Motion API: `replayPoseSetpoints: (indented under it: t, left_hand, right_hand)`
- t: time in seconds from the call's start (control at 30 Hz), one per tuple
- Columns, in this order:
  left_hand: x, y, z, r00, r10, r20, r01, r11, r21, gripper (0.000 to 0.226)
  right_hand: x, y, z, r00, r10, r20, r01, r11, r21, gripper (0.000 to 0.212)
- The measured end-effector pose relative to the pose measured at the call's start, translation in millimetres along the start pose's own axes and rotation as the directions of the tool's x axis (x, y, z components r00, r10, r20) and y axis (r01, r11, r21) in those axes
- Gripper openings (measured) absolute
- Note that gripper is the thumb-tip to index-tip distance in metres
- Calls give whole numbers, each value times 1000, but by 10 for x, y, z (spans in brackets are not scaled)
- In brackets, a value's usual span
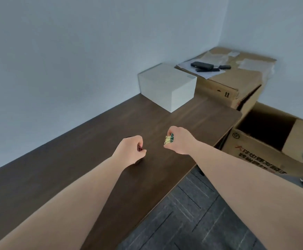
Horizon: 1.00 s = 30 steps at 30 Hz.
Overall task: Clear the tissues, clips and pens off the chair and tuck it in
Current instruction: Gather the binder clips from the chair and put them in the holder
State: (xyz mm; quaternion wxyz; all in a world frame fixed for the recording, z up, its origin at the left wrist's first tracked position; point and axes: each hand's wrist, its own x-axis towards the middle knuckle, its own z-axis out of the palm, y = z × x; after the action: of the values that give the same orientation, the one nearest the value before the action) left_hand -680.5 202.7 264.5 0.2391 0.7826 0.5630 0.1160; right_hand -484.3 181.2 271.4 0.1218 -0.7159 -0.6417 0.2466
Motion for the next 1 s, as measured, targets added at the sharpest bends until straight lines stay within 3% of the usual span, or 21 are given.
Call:
replayPoseSetpoints:
  t: [0.2,0.47,0.77,1.0]
  left_hand:
    - [53,-540,-187,984,-160,-76,147,977,-152,15]
    - [416,-667,7,964,-265,-29,250,938,-241,16]
    - [796,-799,151,947,-317,41,320,941,-108,10]
    - [826,-819,148,949,-301,96,296,953,62,20]
  right_hand:
    - [323,-541,326,998,-59,30,59,998,-18,41]
    - [894,-682,560,988,-112,109,120,990,-68,39]
    - [1325,-760,720,942,-175,287,225,962,-151,38]
    - [1416,-915,801,895,-216,391,311,930,-197,39]
